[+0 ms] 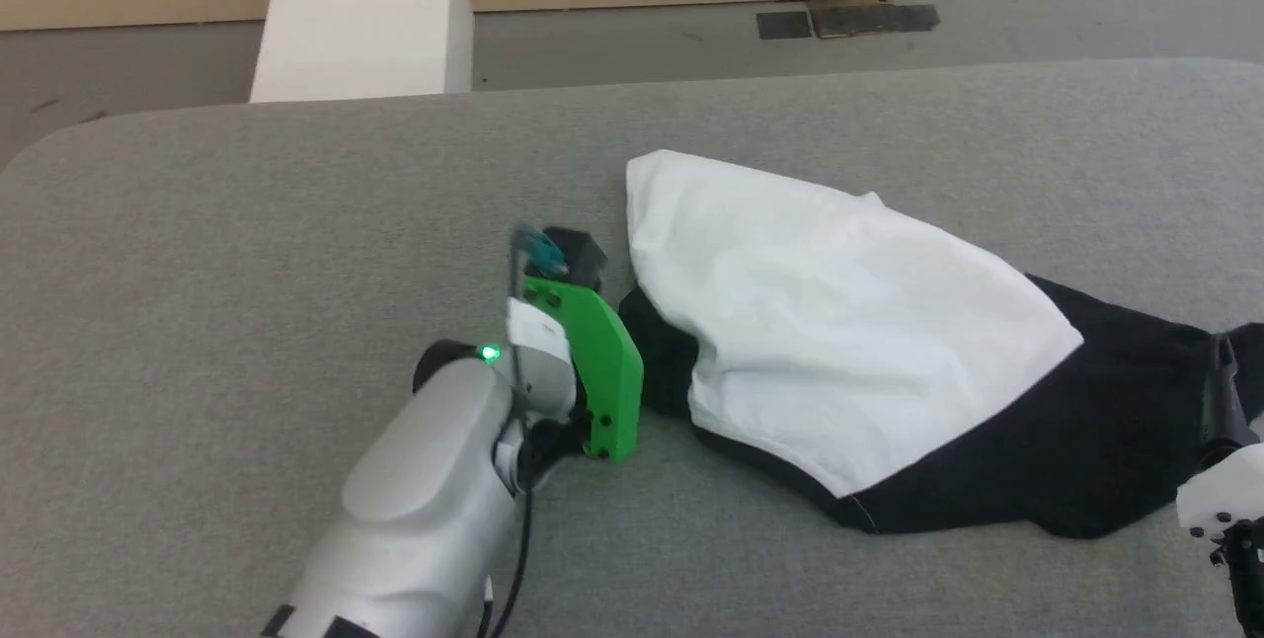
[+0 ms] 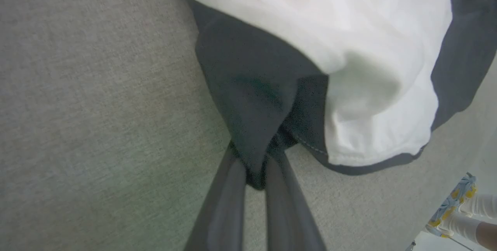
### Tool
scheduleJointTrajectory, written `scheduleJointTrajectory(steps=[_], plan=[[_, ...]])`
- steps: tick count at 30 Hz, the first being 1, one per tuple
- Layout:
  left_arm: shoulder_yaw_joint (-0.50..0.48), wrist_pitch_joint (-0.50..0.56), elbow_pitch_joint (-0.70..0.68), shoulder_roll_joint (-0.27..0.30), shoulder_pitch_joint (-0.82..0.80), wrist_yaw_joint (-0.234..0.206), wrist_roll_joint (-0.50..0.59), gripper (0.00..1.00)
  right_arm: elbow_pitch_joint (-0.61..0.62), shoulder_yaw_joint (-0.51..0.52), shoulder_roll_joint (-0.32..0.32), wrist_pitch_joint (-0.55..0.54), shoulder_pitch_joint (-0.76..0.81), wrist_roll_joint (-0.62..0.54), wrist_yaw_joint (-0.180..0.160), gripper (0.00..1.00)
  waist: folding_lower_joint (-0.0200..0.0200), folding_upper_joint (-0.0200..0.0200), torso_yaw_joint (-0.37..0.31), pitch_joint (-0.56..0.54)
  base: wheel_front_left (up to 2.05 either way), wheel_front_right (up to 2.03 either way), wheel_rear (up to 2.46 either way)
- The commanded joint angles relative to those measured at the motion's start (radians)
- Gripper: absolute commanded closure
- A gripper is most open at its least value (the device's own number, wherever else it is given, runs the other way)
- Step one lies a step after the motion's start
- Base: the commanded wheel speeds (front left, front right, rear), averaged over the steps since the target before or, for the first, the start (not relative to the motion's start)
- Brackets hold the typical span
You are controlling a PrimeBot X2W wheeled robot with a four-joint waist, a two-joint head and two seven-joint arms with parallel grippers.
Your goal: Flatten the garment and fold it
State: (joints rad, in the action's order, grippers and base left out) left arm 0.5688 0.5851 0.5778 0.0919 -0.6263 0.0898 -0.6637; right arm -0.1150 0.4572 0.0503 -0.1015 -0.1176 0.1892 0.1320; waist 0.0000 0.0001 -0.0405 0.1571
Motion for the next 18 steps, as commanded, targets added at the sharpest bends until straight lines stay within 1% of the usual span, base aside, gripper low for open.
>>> scheduleJointTrajectory(steps=[1,4,5,6,8,11,14,16,18], plan=[[-0.028,-0.029,-0.010,0.008,-0.032,0.005,-0.018,1.00,-0.005,-0.001,0.000,0.007,-0.009,-0.006,-0.001,0.00,0.0000,-0.0001,0.035,-0.017,0.00,0.00,0.00],[-0.088,-0.086,-0.043,0.036,-0.051,-0.017,-0.035,1.00,-0.012,-0.004,0.000,0.006,-0.009,-0.009,-0.001,0.00,0.0000,-0.0001,0.069,-0.036,0.00,0.00,0.00],[-0.136,-0.119,-0.071,0.066,-0.057,-0.041,-0.047,1.00,-0.016,-0.009,0.000,0.007,-0.011,-0.013,-0.001,0.00,0.0000,-0.0001,0.090,-0.047,0.00,0.00,0.00],[-0.157,-0.129,-0.085,0.080,-0.055,-0.053,-0.054,1.00,-0.018,-0.012,0.000,0.008,-0.012,-0.015,-0.001,0.00,0.0000,-0.0001,0.099,-0.054,0.00,0.00,0.00],[-0.210,-0.150,-0.124,0.123,-0.036,-0.091,-0.065,1.00,-0.026,-0.020,0.000,0.008,-0.011,-0.013,-0.001,0.00,0.0000,-0.0001,0.119,-0.068,0.00,0.00,0.00],[-0.265,-0.150,-0.182,0.168,0.034,-0.142,-0.088,1.00,-0.041,-0.026,0.000,0.009,-0.004,-0.012,-0.001,0.00,0.0000,-0.0001,0.142,-0.086,0.00,0.00,0.00],[-0.304,-0.123,-0.215,0.206,0.159,-0.198,-0.117,1.00,-0.054,-0.036,0.000,0.011,0.001,-0.011,-0.001,0.00,0.0000,-0.0001,0.157,-0.097,0.00,0.00,0.00],[-0.323,-0.104,-0.217,0.213,0.244,-0.229,-0.142,1.00,-0.061,-0.043,0.000,0.012,0.002,-0.009,-0.001,0.00,0.0000,-0.0001,0.162,-0.101,0.00,0.00,0.00],[-0.331,-0.080,-0.213,0.211,0.316,-0.249,-0.166,1.00,-0.067,-0.049,0.000,0.010,0.002,-0.008,-0.001,0.00,0.0000,-0.0001,0.165,-0.103,0.00,0.00,0.00]])
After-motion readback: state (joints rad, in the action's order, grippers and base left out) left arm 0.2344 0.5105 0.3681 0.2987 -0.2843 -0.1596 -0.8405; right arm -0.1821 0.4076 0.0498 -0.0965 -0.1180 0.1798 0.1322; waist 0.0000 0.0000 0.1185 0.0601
